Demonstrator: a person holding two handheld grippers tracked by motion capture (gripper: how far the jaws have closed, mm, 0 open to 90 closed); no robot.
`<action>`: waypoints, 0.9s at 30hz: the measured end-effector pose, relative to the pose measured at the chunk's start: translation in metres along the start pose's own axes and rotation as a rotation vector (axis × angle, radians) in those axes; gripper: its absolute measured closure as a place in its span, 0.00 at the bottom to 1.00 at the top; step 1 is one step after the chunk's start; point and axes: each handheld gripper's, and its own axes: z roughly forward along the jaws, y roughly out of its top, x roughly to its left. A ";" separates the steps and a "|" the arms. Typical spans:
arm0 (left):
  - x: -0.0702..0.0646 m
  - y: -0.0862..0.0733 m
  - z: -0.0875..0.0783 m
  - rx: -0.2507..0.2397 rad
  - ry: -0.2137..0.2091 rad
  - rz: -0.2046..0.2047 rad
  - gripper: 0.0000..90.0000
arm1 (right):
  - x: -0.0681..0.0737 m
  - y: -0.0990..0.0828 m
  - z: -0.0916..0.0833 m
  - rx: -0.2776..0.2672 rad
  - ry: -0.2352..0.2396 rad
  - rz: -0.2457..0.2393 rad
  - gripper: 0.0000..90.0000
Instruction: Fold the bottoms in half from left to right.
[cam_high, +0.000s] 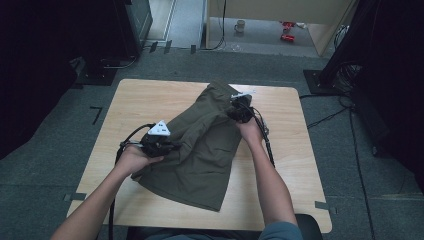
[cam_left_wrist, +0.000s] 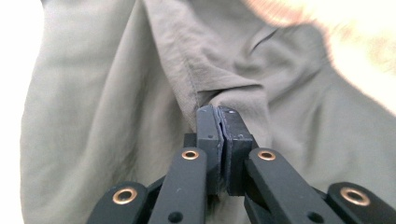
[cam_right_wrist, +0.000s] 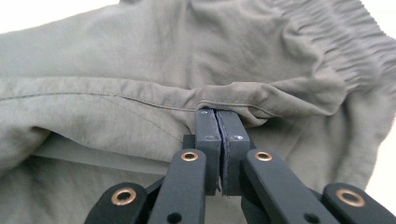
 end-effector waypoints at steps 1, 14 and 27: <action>-0.006 0.006 -0.007 -0.012 -0.001 0.016 0.99 | 0.000 0.001 -0.002 -0.008 0.000 -0.005 0.98; -0.058 0.069 -0.043 -0.123 0.015 0.138 0.98 | -0.003 0.025 -0.043 -0.126 -0.020 -0.010 0.98; -0.097 0.077 0.016 -0.090 -0.165 0.123 0.98 | -0.017 0.008 -0.037 -0.068 -0.055 -0.008 0.95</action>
